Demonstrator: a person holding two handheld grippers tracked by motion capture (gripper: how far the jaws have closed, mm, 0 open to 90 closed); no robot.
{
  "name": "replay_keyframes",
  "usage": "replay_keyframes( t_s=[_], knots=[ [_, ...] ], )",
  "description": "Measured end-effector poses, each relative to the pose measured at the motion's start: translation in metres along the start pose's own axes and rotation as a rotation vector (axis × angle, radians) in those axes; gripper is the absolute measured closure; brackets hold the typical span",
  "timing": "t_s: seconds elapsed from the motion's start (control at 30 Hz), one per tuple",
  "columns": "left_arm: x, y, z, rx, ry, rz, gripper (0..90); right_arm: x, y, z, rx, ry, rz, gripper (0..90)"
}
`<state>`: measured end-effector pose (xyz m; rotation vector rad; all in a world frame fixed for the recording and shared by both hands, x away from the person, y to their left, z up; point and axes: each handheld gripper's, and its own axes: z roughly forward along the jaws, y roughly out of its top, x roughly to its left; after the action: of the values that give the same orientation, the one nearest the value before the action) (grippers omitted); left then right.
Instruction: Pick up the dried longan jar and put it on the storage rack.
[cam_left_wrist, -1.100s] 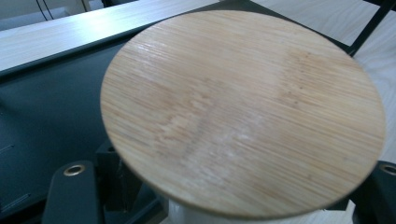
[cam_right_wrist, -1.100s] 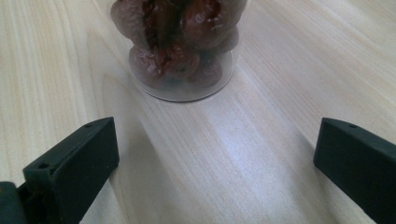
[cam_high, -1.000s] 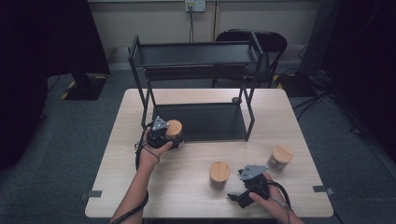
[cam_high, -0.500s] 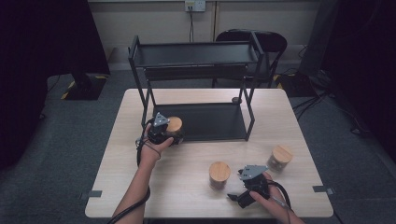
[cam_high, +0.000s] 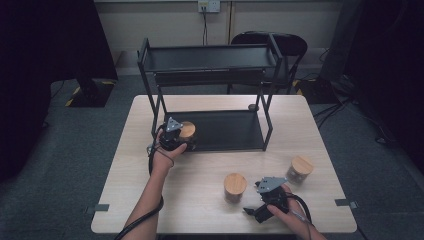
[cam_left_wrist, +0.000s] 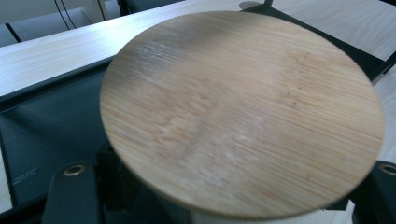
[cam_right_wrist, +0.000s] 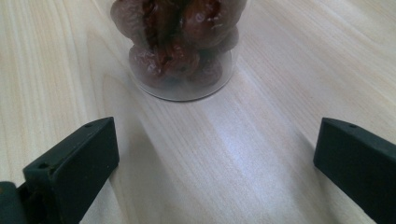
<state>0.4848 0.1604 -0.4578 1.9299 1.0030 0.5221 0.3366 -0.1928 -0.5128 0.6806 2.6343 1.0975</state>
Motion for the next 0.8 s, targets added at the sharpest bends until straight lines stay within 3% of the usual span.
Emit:
replay_keyframes(
  t_s=[0.8],
  knots=[
    [0.008,0.004,0.014,0.021,0.032,-0.008,26.0,0.000,0.000,0.000,0.000,0.000,0.000,0.0]
  ],
)
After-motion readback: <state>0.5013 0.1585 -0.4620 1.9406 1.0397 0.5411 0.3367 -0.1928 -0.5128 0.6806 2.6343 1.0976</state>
